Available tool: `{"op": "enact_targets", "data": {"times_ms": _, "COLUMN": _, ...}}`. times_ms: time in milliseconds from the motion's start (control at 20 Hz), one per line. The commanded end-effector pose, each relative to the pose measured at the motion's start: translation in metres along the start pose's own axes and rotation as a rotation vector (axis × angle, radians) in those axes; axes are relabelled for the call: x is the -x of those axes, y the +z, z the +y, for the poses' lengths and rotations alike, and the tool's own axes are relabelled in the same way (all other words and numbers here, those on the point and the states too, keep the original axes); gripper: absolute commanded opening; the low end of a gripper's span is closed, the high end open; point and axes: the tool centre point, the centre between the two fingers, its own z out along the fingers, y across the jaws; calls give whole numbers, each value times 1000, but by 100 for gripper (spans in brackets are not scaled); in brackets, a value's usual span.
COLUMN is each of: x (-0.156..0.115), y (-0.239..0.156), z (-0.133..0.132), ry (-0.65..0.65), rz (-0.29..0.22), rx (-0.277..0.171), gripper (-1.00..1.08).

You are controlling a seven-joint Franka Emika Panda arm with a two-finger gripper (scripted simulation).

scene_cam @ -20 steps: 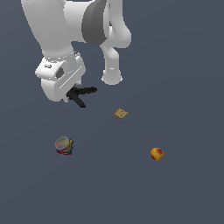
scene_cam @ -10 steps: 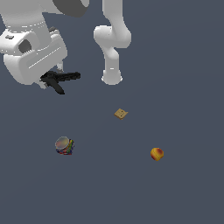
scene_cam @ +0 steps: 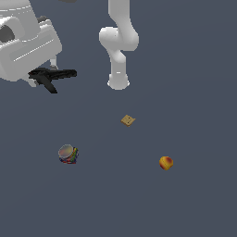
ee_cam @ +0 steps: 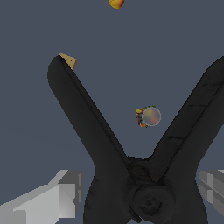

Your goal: Pick up a designated object from a clutter of objects.

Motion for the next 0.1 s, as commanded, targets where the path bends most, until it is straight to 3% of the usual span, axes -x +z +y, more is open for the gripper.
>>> {"op": "enact_targets", "data": {"times_ms": 0, "x": 1, "y": -3, "z": 1, "ry": -1, "rz": 0, "rx": 2, "gripper": -100}}
{"op": "enact_targets", "data": {"times_ms": 50, "x": 1, "y": -3, "z": 1, "ry": -1, "rz": 0, "rx": 2, "gripper": -100}}
